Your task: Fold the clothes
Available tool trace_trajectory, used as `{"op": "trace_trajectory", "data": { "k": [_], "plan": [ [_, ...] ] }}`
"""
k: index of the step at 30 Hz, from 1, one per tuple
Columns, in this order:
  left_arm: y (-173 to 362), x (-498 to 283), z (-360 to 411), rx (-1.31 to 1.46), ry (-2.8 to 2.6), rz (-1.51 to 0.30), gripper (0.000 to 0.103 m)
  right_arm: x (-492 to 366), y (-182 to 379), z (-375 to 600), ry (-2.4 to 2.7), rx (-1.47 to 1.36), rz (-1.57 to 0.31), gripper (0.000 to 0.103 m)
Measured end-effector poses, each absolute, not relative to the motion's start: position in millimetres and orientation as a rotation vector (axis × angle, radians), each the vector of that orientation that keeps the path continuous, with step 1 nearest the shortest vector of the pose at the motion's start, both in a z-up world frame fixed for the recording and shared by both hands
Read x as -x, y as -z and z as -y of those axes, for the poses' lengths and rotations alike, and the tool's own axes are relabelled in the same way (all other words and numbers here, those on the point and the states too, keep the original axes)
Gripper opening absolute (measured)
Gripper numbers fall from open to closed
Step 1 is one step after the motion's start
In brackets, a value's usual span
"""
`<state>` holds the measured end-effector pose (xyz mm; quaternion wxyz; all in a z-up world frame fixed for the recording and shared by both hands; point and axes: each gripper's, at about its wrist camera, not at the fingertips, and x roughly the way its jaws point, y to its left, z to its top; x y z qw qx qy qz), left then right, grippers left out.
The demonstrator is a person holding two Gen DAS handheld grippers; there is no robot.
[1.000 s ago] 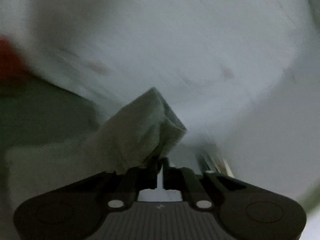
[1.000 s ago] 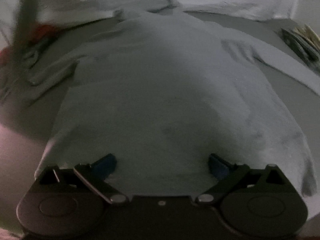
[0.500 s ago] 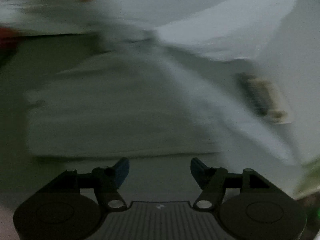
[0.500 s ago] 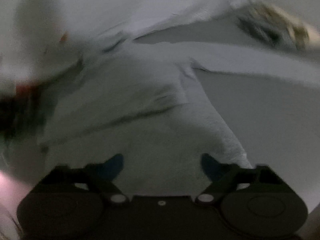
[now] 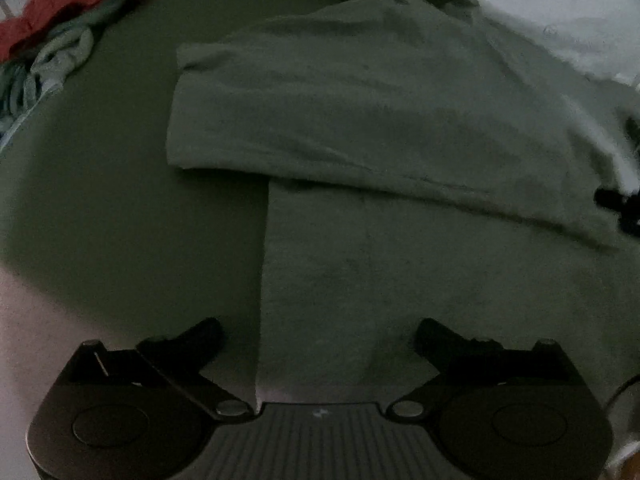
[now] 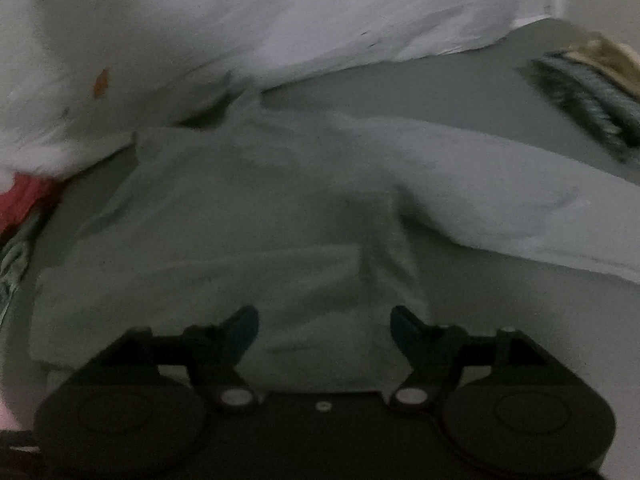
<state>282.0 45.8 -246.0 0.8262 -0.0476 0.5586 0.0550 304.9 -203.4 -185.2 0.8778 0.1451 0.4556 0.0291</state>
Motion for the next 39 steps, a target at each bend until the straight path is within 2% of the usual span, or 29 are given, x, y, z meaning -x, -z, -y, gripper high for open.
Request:
{"op": "trace_trajectory", "data": {
  "k": [2,3,4,6,9,12,14,17,18,19,20,26,27,33,36,39],
  "plan": [
    [247.5,-283.4,-45.3,0.14,-0.168,-1.166,0.103,-311.6,188.4,197.7,-0.108,-0.24,-0.966,0.041],
    [248.2,-283.9,-46.4,0.167,-0.192,-1.154,0.103,-313.1,187.1,193.1,-0.121,-0.181,-0.965,0.021],
    [248.7,-284.4,-46.6,0.186,-0.217,-1.143,0.103,-313.4,182.4,190.7,-0.146,-0.14,-0.947,0.015],
    [249.4,-285.3,-45.5,0.207,-0.269,-1.123,0.103,-314.0,165.2,191.6,-0.213,-0.117,-0.891,0.011],
    [249.1,-288.4,-45.5,0.242,-0.334,-1.113,0.103,-315.6,116.5,207.1,-0.267,-0.048,-0.717,0.01],
    [248.6,-292.0,-45.9,0.277,-0.395,-1.105,0.103,-319.4,67.9,252.0,-0.193,-0.012,-0.557,0.01],
    [247.5,-292.1,-46.2,0.298,-0.43,-1.1,0.103,-327.4,52.9,293.1,-0.103,-0.015,-0.519,0.01],
    [248.2,-291.6,-46.4,0.305,-0.448,-1.094,0.103,-347.6,64.9,352.4,0.026,-0.025,-0.58,0.015],
    [247.9,-292.1,-46.8,0.308,-0.453,-1.097,0.103,-355.5,75.7,368.0,0.047,-0.04,-0.654,0.027],
    [247.6,-293.8,-47.2,0.312,-0.458,-1.104,0.103,-361.3,85.8,381.4,0.07,-0.053,-0.717,0.044],
    [247.3,-295.5,-47.7,0.317,-0.462,-1.11,0.103,-359.6,93.2,387.4,0.099,-0.059,-0.737,0.048],
    [238.6,-311.6,-51.3,0.346,-0.501,-1.14,0.103,-327.7,130.1,378.6,0.088,-0.161,-0.825,0.055],
    [234.4,-316.7,-48.2,0.309,-0.495,-1.119,0.103,-320.9,136.7,373.4,0.087,-0.172,-0.843,0.059],
    [219.4,-360.6,-29.9,0.076,-0.374,-1.009,0.103,-286.1,167.3,337.5,0.091,-0.214,-0.967,0.063],
    [230.9,-383.1,-19.8,-0.046,-0.308,-1.003,0.103,-280.9,171.1,319.1,0.095,-0.174,-0.991,0.068],
    [241.8,-392.1,-8.3,-0.178,-0.29,-0.942,0.103,-276.9,170.2,304.8,0.116,-0.142,-1.005,0.069]
  ]
}}
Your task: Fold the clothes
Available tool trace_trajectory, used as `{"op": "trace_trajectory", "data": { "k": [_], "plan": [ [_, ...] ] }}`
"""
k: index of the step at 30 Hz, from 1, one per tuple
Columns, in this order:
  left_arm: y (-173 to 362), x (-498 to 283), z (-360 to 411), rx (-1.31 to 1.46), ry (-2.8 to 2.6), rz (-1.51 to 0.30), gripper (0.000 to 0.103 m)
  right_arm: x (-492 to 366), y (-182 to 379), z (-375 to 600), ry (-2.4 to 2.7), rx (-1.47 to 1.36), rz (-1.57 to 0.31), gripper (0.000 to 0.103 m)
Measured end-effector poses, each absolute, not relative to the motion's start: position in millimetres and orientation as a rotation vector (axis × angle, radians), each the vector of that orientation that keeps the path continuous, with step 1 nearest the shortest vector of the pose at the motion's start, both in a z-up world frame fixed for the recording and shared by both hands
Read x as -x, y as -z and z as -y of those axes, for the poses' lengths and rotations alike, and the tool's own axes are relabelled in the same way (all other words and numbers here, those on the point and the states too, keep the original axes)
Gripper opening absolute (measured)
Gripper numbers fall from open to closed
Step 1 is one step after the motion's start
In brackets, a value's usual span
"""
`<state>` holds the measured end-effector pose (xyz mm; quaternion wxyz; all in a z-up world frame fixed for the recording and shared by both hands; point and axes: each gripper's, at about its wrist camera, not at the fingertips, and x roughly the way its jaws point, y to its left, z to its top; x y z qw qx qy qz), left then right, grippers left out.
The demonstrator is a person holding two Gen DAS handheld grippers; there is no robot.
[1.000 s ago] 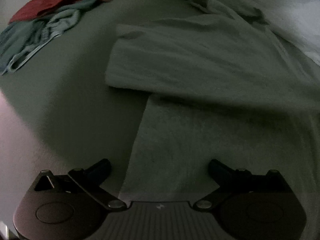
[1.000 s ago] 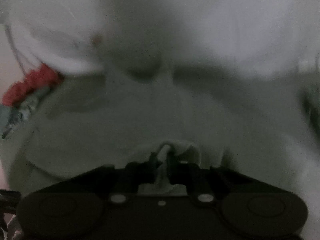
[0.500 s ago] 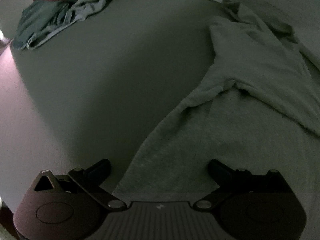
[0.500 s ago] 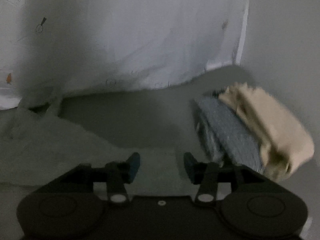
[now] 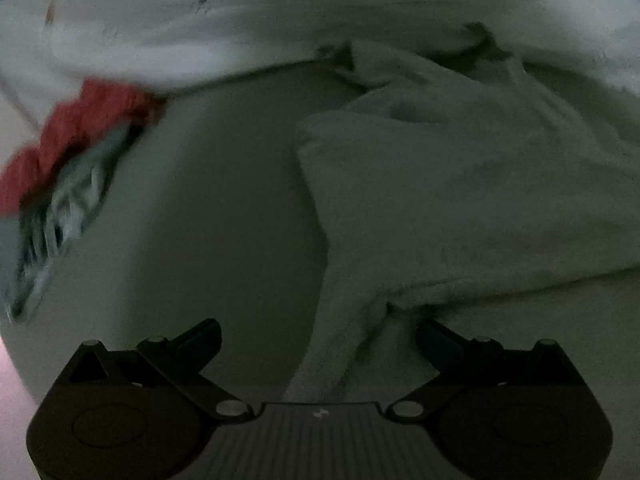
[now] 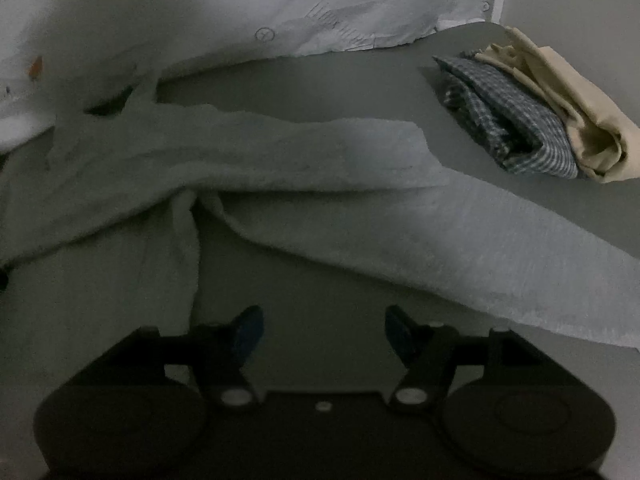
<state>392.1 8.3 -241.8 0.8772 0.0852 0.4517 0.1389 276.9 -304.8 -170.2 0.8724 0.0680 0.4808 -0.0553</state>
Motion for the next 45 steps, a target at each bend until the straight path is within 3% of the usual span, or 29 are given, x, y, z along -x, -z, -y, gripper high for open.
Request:
{"op": "trace_trajectory", "data": {
  "k": [14,25,32,33,35,36,37,39,43,45],
  "plan": [
    [239.5,-373.3,-65.4,-0.153,-0.313,-0.867,0.103,-270.0,181.4,264.9,0.238,-0.079,-1.052,0.071],
    [208.3,-350.9,-81.0,-0.043,-0.206,-0.82,0.103,-302.4,160.8,325.9,0.295,-0.486,-0.905,0.076],
    [208.1,-389.5,-90.9,0.049,-0.328,-0.852,0.103,-347.0,180.2,366.8,0.42,-0.644,-0.809,0.077],
    [210.0,-395.9,-92.1,0.058,-0.348,-0.861,0.103,-354.5,184.1,366.3,0.404,-0.648,-0.812,0.076],
    [213.6,-408.5,-94.5,0.077,-0.387,-0.88,0.103,-367.3,189.7,360.9,0.37,-0.626,-0.821,0.058],
    [215.4,-414.9,-95.7,0.086,-0.407,-0.89,0.103,-371.3,189.3,354.9,0.358,-0.578,-0.822,0.044],
    [217.1,-418.7,-96.1,0.09,-0.419,-0.897,0.103,-374.4,187.6,349.5,0.342,-0.534,-0.82,0.007],
    [219.6,-421.3,-96.0,0.092,-0.425,-0.908,0.103,-373.1,174.1,342.9,0.28,-0.48,-0.784,0.0],
    [225.0,-421.8,-99.2,0.101,-0.424,-0.929,0.103,-350.3,127.0,346.7,0.249,-0.433,-0.631,0.0],
    [227.3,-420.5,-102.3,0.121,-0.426,-0.939,0.103,-346.1,122.2,354.5,0.254,-0.426,-0.64,0.0]
  ]
}}
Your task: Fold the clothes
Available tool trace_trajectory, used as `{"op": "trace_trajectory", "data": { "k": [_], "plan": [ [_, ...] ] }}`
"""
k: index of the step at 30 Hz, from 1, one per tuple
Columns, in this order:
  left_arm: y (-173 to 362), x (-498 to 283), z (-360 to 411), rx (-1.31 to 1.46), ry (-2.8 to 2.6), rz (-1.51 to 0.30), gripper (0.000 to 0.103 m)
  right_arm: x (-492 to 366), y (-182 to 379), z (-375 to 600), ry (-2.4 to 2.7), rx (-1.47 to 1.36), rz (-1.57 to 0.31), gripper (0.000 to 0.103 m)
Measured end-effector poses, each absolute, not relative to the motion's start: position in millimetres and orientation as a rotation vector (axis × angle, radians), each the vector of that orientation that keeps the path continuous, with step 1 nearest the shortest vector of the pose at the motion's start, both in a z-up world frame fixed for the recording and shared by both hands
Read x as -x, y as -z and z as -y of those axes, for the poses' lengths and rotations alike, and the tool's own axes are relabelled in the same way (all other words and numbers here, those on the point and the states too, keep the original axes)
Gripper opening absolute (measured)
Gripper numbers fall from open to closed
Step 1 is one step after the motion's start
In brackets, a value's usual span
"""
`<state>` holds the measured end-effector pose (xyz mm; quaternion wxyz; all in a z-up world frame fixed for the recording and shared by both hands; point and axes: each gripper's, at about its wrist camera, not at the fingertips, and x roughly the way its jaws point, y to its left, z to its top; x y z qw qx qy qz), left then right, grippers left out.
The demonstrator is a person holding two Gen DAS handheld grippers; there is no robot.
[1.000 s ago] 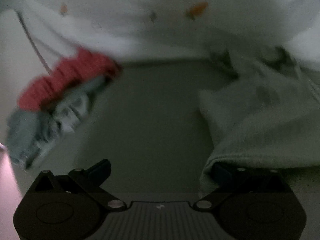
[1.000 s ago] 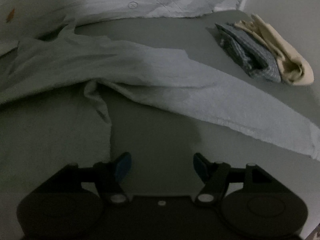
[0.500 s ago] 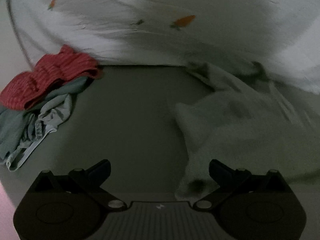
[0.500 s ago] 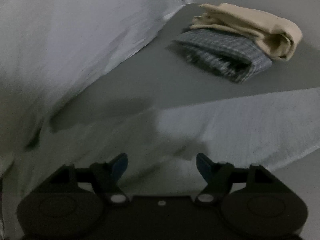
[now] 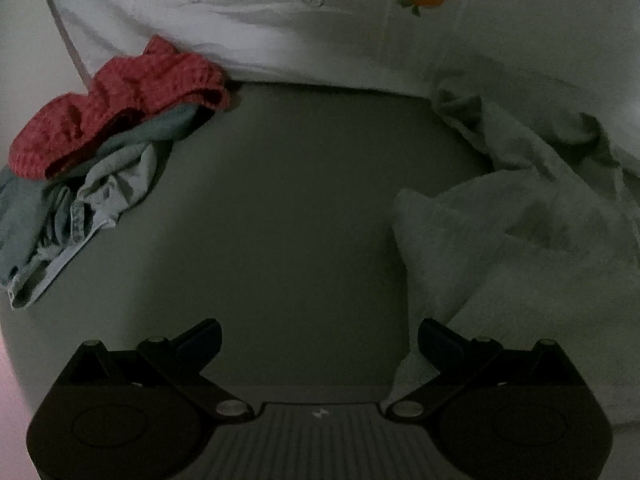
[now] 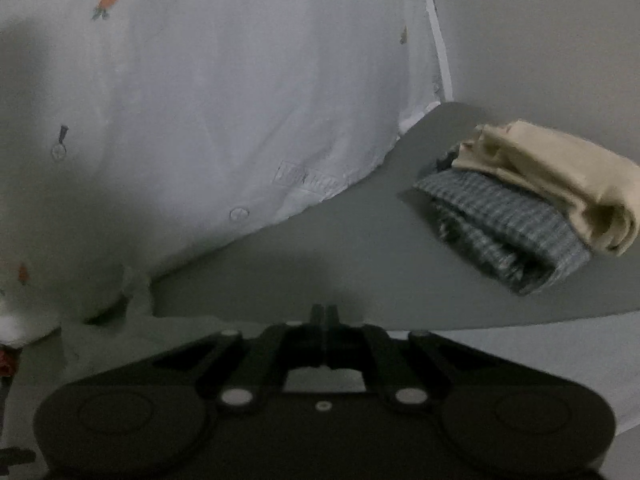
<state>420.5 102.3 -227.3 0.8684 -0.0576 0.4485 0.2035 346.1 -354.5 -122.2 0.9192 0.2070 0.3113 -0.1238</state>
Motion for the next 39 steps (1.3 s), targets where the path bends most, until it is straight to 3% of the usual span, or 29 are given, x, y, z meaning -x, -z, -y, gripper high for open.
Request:
{"op": "trace_trajectory", "data": {
  "k": [2,3,5,6,7,11,13,15,18,22,28,33,35,37,39],
  "plan": [
    [231.5,-419.7,-104.4,0.133,-0.416,-0.961,0.103,-347.3,132.5,362.8,0.267,-0.462,-0.699,0.001],
    [233.9,-419.3,-105.2,0.137,-0.411,-0.976,0.103,-348.8,140.7,367.0,0.273,-0.495,-0.738,0.007],
    [238.6,-417.4,-104.9,0.128,-0.402,-0.986,0.103,-349.7,158.7,372.7,0.295,-0.576,-0.792,0.027],
    [239.5,-415.9,-105.2,0.13,-0.399,-0.98,0.103,-349.6,166.5,372.3,0.313,-0.597,-0.799,0.049],
    [240.3,-414.4,-105.4,0.133,-0.396,-0.974,0.103,-349.6,174.3,372.0,0.332,-0.618,-0.805,0.055],
    [243.2,-414.2,-110.6,0.185,-0.394,-0.983,0.103,-353.4,196.1,365.8,0.358,-0.712,-0.807,0.057],
    [244.6,-413.7,-111.0,0.185,-0.384,-0.974,0.103,-356.5,198.9,359.6,0.37,-0.721,-0.772,0.063],
    [245.6,-412.2,-111.1,0.183,-0.375,-0.964,0.103,-362.5,201.3,354.0,0.385,-0.703,-0.761,0.057],
    [246.9,-411.4,-113.8,0.202,-0.368,-0.961,0.103,-372.6,201.1,350.7,0.406,-0.628,-0.826,0.009],
    [248.4,-410.6,-116.6,0.219,-0.358,-0.956,0.103,-366.3,164.9,340.1,0.403,-0.54,-0.731,0.008],
    [249.0,-410.0,-117.4,0.223,-0.347,-0.949,0.103,-370.3,72.0,227.6,0.246,-0.033,-0.465,0.008],
    [234.6,-408.0,-137.3,0.327,-0.323,-0.988,0.103,-369.9,72.5,88.5,-0.07,0.252,-0.401,0.01],
    [221.9,-395.7,-146.9,0.336,-0.319,-0.942,0.103,-368.5,99.0,39.6,-0.201,0.331,-0.449,0.02],
    [212.2,-383.9,-154.2,0.314,-0.324,-0.925,0.103,-363.4,132.9,-0.4,-0.34,0.437,-0.525,0.045],
    [206.5,-370.1,-161.6,0.292,-0.326,-0.912,0.103,-355.8,160.9,-30.0,-0.464,0.541,-0.59,0.045]
  ]
}}
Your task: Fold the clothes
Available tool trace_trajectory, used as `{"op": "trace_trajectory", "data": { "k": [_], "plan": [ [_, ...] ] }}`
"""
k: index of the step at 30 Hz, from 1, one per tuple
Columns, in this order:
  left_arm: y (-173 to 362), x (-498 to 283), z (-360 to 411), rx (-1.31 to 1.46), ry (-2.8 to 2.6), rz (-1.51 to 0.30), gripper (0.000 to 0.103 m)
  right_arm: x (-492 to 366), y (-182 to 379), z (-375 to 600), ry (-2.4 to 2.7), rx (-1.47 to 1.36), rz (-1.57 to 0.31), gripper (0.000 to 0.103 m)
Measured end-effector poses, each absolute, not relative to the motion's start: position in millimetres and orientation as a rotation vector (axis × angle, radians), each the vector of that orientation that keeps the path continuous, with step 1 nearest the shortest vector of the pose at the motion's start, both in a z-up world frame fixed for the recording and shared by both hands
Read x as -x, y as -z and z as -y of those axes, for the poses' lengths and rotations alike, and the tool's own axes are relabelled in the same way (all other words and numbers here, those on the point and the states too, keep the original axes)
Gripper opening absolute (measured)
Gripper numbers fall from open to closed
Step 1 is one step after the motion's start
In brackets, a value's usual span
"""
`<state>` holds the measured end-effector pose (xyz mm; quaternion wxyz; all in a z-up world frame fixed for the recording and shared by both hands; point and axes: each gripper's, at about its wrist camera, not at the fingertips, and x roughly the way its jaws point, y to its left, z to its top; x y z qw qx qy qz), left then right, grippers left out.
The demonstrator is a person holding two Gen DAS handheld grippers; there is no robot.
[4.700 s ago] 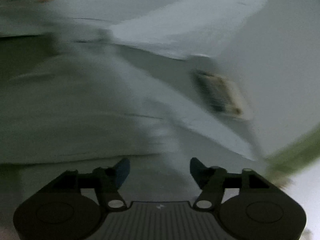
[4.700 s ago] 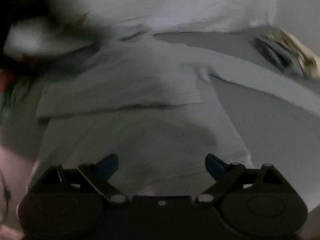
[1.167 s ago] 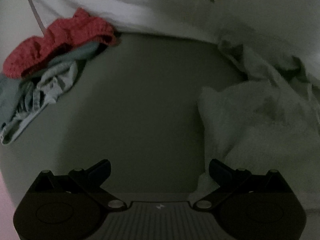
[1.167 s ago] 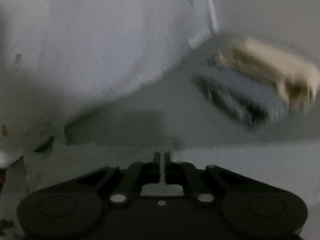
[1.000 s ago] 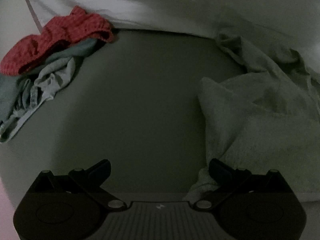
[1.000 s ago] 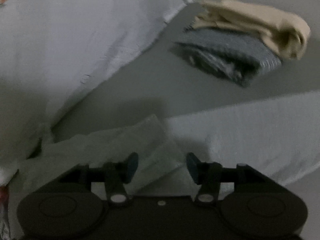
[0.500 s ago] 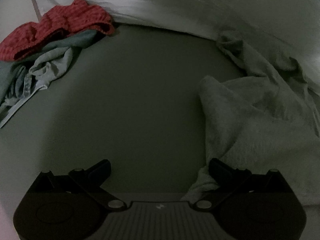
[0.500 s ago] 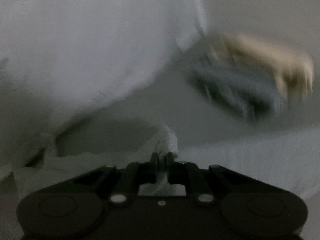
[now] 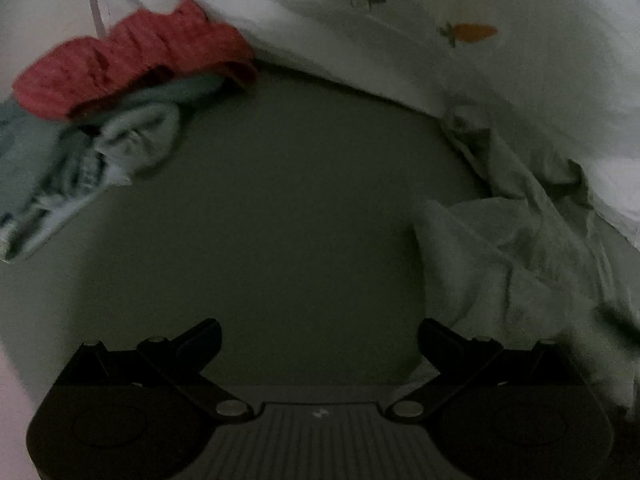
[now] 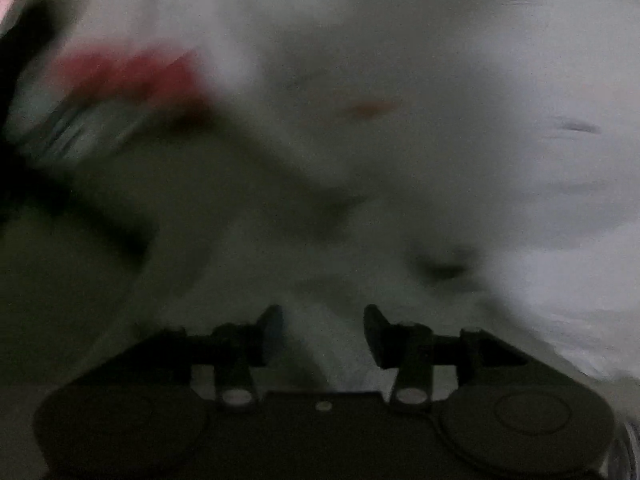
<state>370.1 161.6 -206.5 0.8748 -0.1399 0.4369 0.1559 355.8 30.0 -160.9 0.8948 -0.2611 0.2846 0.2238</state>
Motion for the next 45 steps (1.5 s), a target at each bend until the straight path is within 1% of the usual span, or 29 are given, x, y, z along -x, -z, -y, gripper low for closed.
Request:
{"op": "trace_trajectory", "data": {
  "k": [2,4,6,10,14,17,18,19,21,23,25,27,31,39,45],
  "plan": [
    [206.0,-357.7,-168.6,0.285,-0.336,-0.917,0.103,-340.9,166.5,-38.9,-0.527,0.596,-0.594,0.046],
    [210.3,-348.5,-173.6,0.299,-0.34,-0.934,0.103,-333.3,164.7,-35.6,-0.545,0.585,-0.606,0.057],
    [216.1,-343.2,-175.3,0.317,-0.334,-0.955,0.103,-331.6,158.3,-24.3,-0.527,0.53,-0.624,0.061],
    [221.9,-340.5,-162.1,0.304,-0.283,-0.987,0.103,-350.9,154.3,14.3,-0.354,0.399,-0.731,0.058],
    [211.2,-344.5,-132.3,0.242,-0.168,-0.979,0.103,-360.6,153.8,78.4,-0.198,0.202,-0.831,0.059],
    [201.8,-352.1,-99.4,0.151,-0.092,-0.965,0.103,-348.8,151.9,131.6,-0.124,0.085,-0.851,0.064],
    [200.3,-354.6,-86.4,0.119,-0.064,-0.964,0.103,-342.7,150.8,149.4,-0.096,0.054,-0.851,0.07],
    [198.9,-357.1,-73.5,0.087,-0.036,-0.962,0.103,-337.8,151.4,166.1,-0.071,0.026,-0.849,0.078],
    [197.7,-360.7,-46.2,0.033,0.02,-0.966,0.103,-326.8,153.7,198.9,-0.02,-0.03,-0.848,0.085],
    [197.5,-361.3,-19.9,-0.005,0.075,-0.971,0.103,-311.3,155.2,235.2,0.048,-0.11,-0.845,0.09],
    [198.5,-359.8,7.6,-0.032,0.13,-0.981,0.103,-293.7,158.4,271.5,0.125,-0.196,-0.839,0.098],
    [201.6,-357.1,33.6,-0.059,0.168,-0.994,0.103,-276.5,163.7,303.6,0.192,-0.251,-0.832,0.102],
    [213.0,-347.1,82.8,-0.122,0.225,-1.034,0.103,-242.1,176.8,362.5,0.327,-0.301,-0.825,0.103],
    [232.6,-344.9,154.8,-0.21,0.236,-1.104,0.103,-186.8,196.9,458.8,0.494,-0.347,-0.769,0.103],
    [240.1,-347.4,184.5,-0.279,0.23,-1.112,0.103,-156.8,205.4,517.6,0.568,-0.37,-0.693,0.103]
  ]
}}
